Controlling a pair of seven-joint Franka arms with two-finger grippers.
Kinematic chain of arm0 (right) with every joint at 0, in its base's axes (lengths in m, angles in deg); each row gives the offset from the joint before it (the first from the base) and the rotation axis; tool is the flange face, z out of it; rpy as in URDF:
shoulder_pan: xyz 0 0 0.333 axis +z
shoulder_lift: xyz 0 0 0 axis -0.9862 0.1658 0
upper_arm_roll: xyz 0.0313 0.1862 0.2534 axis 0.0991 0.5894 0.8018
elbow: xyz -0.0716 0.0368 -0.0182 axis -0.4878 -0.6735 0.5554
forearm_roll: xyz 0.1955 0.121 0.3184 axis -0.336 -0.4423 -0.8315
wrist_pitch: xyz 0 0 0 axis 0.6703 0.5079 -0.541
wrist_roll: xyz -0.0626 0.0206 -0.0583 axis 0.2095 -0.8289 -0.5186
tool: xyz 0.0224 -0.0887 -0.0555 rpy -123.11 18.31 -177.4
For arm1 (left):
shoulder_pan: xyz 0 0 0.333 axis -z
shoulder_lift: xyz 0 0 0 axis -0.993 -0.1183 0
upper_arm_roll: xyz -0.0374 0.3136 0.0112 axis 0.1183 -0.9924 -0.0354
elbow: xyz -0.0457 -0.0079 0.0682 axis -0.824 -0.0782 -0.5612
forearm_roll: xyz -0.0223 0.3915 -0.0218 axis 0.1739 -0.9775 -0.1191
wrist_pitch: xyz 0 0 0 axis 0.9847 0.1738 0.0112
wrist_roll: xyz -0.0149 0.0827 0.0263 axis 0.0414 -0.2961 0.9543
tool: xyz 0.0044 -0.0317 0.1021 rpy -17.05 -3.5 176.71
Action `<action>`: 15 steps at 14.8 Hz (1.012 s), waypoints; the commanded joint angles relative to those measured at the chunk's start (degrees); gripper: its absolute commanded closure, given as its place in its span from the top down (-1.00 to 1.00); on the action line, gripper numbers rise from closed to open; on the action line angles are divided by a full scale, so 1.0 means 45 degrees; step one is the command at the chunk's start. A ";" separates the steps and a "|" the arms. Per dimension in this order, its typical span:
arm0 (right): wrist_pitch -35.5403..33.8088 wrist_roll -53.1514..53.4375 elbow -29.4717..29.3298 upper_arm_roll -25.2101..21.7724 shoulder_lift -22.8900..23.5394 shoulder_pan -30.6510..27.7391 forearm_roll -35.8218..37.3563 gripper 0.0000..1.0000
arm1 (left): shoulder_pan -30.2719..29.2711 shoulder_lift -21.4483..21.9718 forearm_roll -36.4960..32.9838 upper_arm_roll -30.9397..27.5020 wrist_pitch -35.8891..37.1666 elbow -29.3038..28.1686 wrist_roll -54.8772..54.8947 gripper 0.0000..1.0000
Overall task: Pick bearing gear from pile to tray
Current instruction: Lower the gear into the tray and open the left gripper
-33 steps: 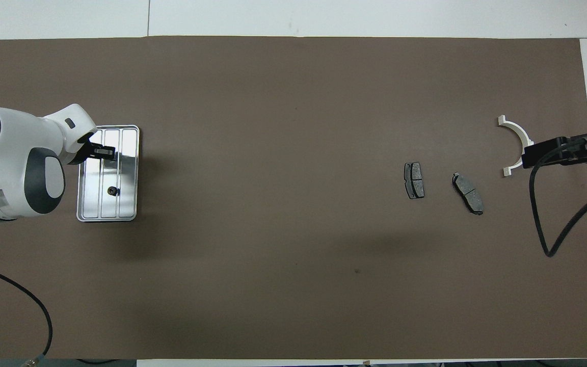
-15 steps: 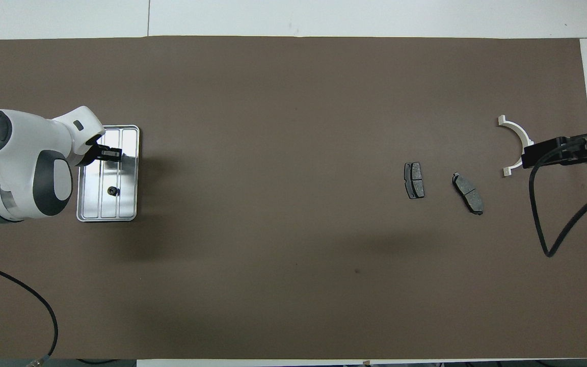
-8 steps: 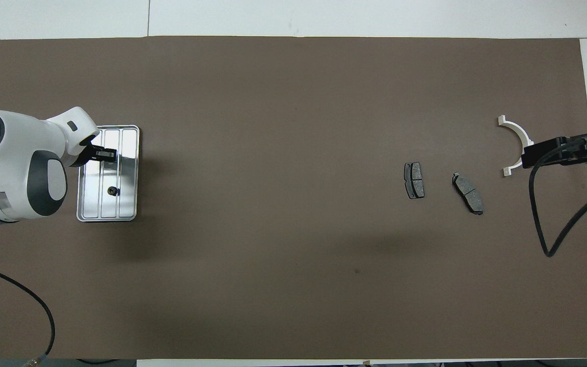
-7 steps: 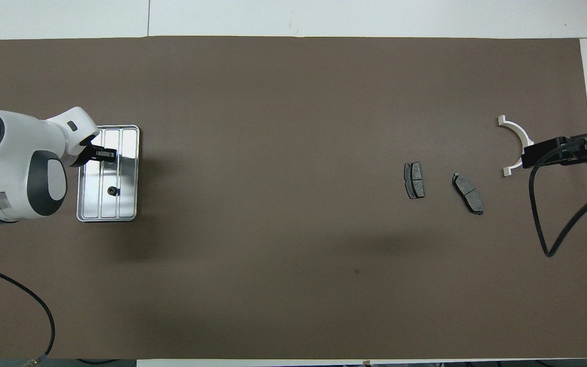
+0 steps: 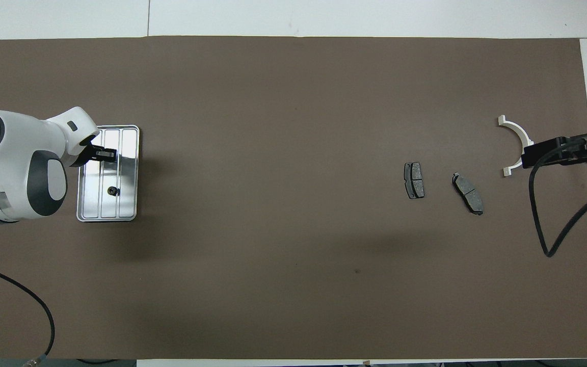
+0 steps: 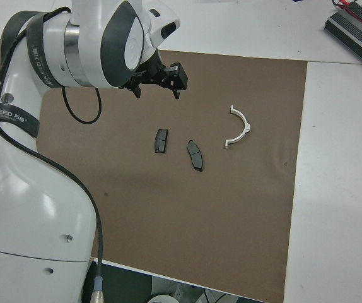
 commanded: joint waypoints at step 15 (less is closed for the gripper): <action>0.0248 0.0179 0.0258 0.0120 -0.0200 -0.0134 -0.0220 1.00 | 0.0182 0.0199 0.0127 -0.0022 -0.0303 -0.0326 0.0022 0.56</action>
